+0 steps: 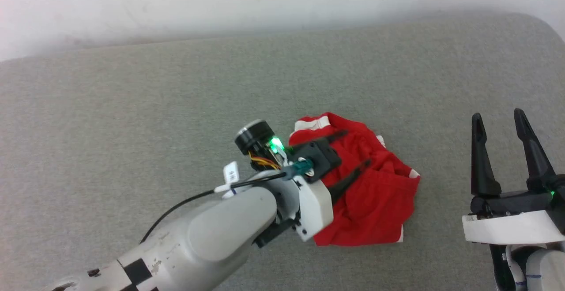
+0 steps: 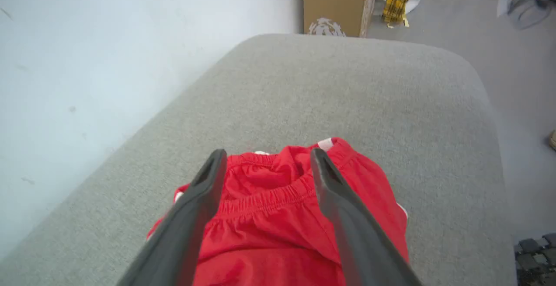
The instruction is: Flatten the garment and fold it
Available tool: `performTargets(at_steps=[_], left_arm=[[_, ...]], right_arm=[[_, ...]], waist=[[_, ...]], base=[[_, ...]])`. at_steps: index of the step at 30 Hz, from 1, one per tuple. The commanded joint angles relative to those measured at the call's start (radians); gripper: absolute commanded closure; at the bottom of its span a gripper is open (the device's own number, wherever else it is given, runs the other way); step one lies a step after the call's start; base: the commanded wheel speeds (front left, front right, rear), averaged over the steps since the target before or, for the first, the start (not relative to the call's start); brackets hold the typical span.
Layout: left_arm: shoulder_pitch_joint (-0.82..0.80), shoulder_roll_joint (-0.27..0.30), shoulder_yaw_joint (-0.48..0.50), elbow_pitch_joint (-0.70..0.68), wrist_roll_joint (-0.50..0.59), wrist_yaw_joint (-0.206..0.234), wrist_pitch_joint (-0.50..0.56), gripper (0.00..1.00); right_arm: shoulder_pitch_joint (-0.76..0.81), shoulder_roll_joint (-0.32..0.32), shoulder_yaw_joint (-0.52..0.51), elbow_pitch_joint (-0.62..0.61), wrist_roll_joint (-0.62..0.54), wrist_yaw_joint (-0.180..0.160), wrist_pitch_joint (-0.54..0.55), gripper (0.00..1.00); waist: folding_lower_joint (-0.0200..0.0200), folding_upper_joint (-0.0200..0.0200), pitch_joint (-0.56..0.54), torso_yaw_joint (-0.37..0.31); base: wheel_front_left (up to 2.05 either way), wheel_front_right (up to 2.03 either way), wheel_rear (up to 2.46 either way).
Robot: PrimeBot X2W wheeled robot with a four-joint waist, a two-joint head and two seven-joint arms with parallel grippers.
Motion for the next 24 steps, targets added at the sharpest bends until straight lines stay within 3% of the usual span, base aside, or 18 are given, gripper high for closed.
performTargets(at_steps=[1, 5, 11, 15, 18, 24], left_arm=[[-0.004, -0.003, 0.023, 0.003, 0.020, 0.036, -0.054, 0.00], [0.022, 0.003, 0.124, -0.008, 0.060, 0.178, -0.206, 0.00], [0.128, 0.046, 0.327, -0.148, 0.175, 0.378, -0.225, 0.00], [0.277, 0.068, 0.503, -0.273, 0.242, 0.472, -0.225, 0.00], [0.390, 0.071, 0.613, -0.316, 0.281, 0.507, -0.225, 0.00], [0.579, 0.034, 0.762, -0.342, 0.347, 0.488, -0.225, 0.00]], right_arm=[[0.013, 0.003, -0.001, 0.000, -0.005, -0.002, -0.005, 0.00], [0.025, 0.003, 0.000, -0.001, -0.007, -0.002, -0.005, 0.00], [0.041, 0.003, -0.009, -0.006, -0.004, -0.002, -0.005, 0.00], [0.048, 0.003, -0.021, -0.003, 0.011, -0.002, -0.005, 0.00], [0.053, 0.003, -0.027, 0.001, 0.018, -0.002, -0.005, 0.00], [0.079, 0.003, -0.031, 0.018, 0.038, -0.002, -0.005, 0.00]], waist=[[0.0001, -0.0001, -0.039, 0.039], [0.0001, -0.0001, -0.054, 0.054], [0.0001, -0.0001, -0.064, 0.076], [0.0001, -0.0001, -0.068, 0.084], [0.0001, -0.0001, -0.072, 0.091], [0.0001, -0.0001, -0.099, 0.102]], base=[[0.00, 0.00, 0.00], [0.00, 0.00, 0.00], [0.00, 0.00, 0.00], [0.00, 0.00, 0.00], [0.00, 0.00, 0.00], [0.00, 0.00, 0.00]])
